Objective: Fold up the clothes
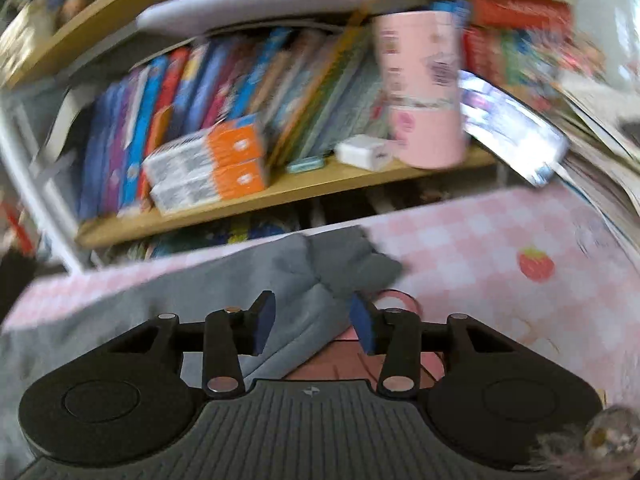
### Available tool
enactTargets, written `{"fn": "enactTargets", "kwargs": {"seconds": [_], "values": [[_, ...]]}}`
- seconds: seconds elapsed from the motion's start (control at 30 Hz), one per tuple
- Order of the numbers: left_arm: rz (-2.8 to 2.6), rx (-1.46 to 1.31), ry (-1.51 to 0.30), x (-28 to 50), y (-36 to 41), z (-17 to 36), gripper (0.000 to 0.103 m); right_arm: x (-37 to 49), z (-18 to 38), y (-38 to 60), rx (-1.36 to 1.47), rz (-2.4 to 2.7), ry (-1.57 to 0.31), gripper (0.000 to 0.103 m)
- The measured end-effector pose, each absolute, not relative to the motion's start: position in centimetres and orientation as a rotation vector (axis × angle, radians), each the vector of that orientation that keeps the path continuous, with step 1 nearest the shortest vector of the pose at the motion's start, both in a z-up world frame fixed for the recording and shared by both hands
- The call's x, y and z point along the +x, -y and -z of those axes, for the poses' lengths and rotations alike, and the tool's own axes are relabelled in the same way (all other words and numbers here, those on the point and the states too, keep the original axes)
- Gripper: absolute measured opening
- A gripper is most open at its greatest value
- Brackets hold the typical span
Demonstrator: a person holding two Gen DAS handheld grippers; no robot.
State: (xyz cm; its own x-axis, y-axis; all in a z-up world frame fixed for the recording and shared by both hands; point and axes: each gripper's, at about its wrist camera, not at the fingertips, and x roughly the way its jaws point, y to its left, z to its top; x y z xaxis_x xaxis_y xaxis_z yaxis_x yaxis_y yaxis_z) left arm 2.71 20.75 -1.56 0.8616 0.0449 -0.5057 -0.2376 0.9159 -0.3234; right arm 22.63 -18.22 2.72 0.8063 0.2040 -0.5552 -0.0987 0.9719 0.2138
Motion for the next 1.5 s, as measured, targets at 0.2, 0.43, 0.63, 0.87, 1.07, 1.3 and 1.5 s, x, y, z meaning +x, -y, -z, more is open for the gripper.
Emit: {"fn": "enactTargets", "kwargs": {"seconds": [0.2,0.43,0.63,0.87,1.07,1.3,1.5], "values": [[-0.149,-0.395,-0.512,2.7,-20.8,1.6,0.076,24.6,-1.1,13.3,-0.040,-0.213,-0.611,0.026],[-0.146,-0.394,-0.508,2.6,-20.7,1.5,0.077,27.9,0.3,15.7,-0.142,-0.138,-0.743,0.005],[-0.079,-0.342,-0.513,2.6,-19.4,1.2,0.084,28.4,0.9,18.5,-0.157,0.018,-0.702,0.000],[-0.069,-0.363,-0.527,2.7,-19.6,1.5,0.085,28.0,0.8,20.3,-0.173,0.065,-0.713,0.000],[-0.067,-0.371,-0.536,2.8,-19.7,1.6,0.085,25.2,0.5,22.9,-0.137,0.067,-0.731,0.000],[-0.057,-0.372,-0.539,2.8,-19.7,1.6,0.085,22.1,-0.1,24.7,-0.109,0.034,-0.773,0.000],[-0.049,-0.385,-0.532,2.8,-19.8,1.6,0.085,19.2,-1.2,26.7,0.025,-0.017,-0.772,0.007]]}}
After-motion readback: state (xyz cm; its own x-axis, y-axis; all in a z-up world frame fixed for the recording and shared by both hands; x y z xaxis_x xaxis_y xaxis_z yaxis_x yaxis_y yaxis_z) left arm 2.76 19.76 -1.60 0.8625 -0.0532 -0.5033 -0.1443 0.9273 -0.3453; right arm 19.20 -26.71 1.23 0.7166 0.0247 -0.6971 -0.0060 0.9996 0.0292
